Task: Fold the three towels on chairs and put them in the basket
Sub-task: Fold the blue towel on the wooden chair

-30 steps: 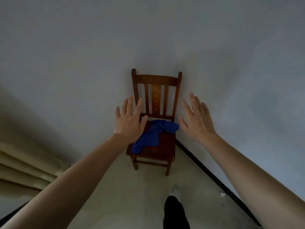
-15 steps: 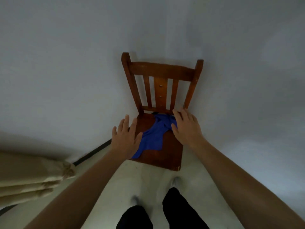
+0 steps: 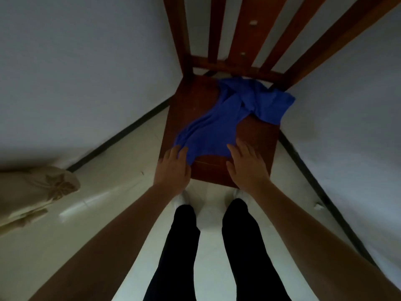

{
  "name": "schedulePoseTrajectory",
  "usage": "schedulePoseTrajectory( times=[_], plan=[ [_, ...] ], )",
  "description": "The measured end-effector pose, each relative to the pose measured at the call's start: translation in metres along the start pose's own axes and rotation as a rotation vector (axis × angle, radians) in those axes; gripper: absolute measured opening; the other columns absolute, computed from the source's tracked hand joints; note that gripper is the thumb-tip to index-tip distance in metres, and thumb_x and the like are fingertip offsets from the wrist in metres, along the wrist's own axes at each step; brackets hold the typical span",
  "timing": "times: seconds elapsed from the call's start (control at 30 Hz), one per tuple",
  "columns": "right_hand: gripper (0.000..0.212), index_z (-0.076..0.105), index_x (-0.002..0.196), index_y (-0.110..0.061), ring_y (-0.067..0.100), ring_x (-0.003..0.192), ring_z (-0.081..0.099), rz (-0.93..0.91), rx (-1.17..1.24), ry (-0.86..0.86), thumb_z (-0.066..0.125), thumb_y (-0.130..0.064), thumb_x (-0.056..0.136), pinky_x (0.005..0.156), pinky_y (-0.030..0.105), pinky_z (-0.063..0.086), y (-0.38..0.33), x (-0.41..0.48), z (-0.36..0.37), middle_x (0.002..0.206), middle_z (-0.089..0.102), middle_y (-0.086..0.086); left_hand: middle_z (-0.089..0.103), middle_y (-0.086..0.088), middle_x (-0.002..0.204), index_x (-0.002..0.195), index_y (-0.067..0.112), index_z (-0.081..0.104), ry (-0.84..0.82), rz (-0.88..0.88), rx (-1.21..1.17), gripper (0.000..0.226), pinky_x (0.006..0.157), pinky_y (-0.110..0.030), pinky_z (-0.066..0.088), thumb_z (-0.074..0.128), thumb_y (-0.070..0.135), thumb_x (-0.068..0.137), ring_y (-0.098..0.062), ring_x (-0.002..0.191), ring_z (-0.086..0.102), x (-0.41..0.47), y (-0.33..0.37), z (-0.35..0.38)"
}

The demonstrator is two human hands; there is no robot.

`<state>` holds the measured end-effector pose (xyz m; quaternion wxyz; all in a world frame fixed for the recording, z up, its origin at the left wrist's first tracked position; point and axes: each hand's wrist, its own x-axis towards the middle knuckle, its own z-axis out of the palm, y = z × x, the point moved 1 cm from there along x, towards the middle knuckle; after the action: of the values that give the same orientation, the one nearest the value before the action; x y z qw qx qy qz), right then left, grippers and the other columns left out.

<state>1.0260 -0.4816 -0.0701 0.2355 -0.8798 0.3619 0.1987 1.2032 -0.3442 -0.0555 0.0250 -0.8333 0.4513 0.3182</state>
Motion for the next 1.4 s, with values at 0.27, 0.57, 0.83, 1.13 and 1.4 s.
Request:
schedulePoseTrajectory(
  times=[0.27, 0.57, 0.83, 1.13, 1.4],
  plan=[
    [0.065, 0.036, 0.152, -0.018, 0.039, 0.142, 0.033, -0.002, -0.085, -0.05, 0.059, -0.041, 0.096, 0.107, 0.052, 0.04, 0.005, 0.037, 0.075, 0.156, 0.033, 0.017, 0.024, -0.012, 0.161, 0.152, 0.015, 0.031, -0.093, 0.089, -0.039, 0.065, 0.111, -0.052, 0.035, 0.056, 0.026, 0.093, -0.034, 0.145, 0.027, 0.03, -0.039, 0.073],
    [0.016, 0.071, 0.096, -0.011, 0.033, 0.096, 0.061, -0.112, -0.176, 0.073, 0.06, -0.022, 0.092, 0.079, 0.043, 0.052, 0.03, 0.039, 0.063, 0.095, 0.067, 0.012, 0.058, -0.017, 0.122, 0.131, 0.013, 0.053, 0.092, 0.078, 0.097, 0.054, 0.093, -0.052, 0.045, 0.064, 0.041, 0.086, -0.038, 0.112, 0.055, 0.038, -0.036, 0.077],
    [0.037, 0.056, 0.079, -0.004, 0.023, 0.064, 0.046, 0.04, 0.139, 0.257, 0.035, -0.033, 0.089, 0.056, 0.028, 0.035, 0.075, 0.004, 0.069, 0.077, 0.05, 0.009, 0.063, -0.017, 0.097, 0.103, 0.009, 0.063, 0.188, 0.127, 0.155, 0.027, 0.074, -0.046, 0.047, 0.07, 0.014, 0.078, -0.038, 0.088, 0.059, 0.038, -0.017, 0.085],
    [0.035, 0.058, 0.114, -0.004, 0.035, 0.086, 0.062, 0.2, 0.03, 0.156, 0.039, -0.033, 0.105, 0.065, 0.034, 0.041, 0.095, -0.032, 0.062, 0.105, 0.061, 0.02, 0.07, -0.012, 0.088, 0.098, 0.014, 0.074, 0.231, 0.288, 0.165, 0.015, 0.07, -0.041, 0.051, 0.074, 0.022, 0.085, -0.034, 0.079, 0.065, 0.003, -0.022, 0.071],
    [0.034, 0.063, 0.112, -0.005, 0.036, 0.102, 0.056, 0.266, 0.137, 0.472, 0.045, -0.032, 0.104, 0.071, 0.039, 0.046, 0.047, -0.07, -0.095, 0.114, 0.054, 0.021, 0.07, -0.015, 0.077, 0.098, 0.011, 0.072, 0.42, 0.218, 0.072, 0.026, 0.064, -0.039, 0.047, 0.06, 0.033, 0.094, -0.033, 0.064, 0.064, -0.036, -0.006, -0.083]
  ],
)
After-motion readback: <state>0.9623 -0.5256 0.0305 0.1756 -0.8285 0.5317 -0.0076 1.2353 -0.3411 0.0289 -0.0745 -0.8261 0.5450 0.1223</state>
